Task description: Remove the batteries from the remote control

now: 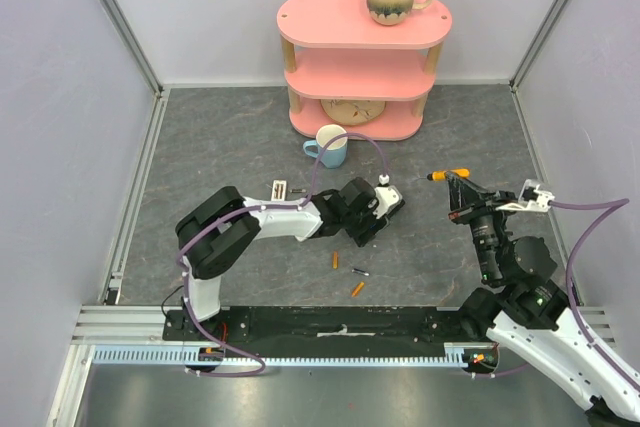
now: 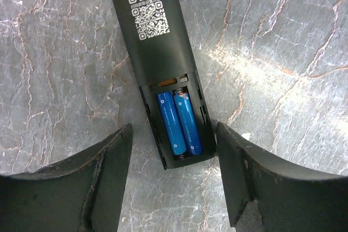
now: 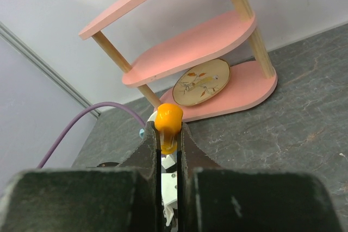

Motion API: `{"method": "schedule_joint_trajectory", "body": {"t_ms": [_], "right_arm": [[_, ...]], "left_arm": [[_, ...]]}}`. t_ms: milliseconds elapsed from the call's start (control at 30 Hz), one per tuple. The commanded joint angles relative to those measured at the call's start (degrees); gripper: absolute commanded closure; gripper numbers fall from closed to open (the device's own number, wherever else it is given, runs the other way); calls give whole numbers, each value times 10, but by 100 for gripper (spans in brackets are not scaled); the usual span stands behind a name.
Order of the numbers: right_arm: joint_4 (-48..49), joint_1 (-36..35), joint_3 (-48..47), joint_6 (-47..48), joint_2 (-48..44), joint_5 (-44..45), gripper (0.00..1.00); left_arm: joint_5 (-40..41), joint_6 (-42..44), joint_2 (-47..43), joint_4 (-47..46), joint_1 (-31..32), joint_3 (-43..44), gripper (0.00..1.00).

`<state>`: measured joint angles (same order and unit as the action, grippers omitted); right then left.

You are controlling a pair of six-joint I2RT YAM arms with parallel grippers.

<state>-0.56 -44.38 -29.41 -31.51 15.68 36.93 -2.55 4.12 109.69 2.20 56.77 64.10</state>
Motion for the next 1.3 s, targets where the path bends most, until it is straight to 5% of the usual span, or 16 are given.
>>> {"method": "schedule_joint_trajectory", "body": {"t_ms": [0, 133, 467, 767, 967, 1267], "right_arm": [[11, -1, -3, -12, 11, -11, 100], [19, -1, 11, -22, 21, -22, 100], [60, -1, 28, -24, 110, -105, 100], [79, 17, 64, -36, 183, -123, 100], [157, 69, 114, -50, 228, -178, 100], [197, 101, 144, -7, 138, -305, 100]], "left_arm": [[21, -36, 13, 41, 4, -46, 34], [24, -25, 30, 100, 4, -5, 50], [28, 23, 28, 135, -36, 10, 57], [-1, 7, 24, 73, -45, -53, 53], [16, -3, 14, 68, -46, -68, 37], [24, -12, 12, 62, -57, -70, 29]]}}
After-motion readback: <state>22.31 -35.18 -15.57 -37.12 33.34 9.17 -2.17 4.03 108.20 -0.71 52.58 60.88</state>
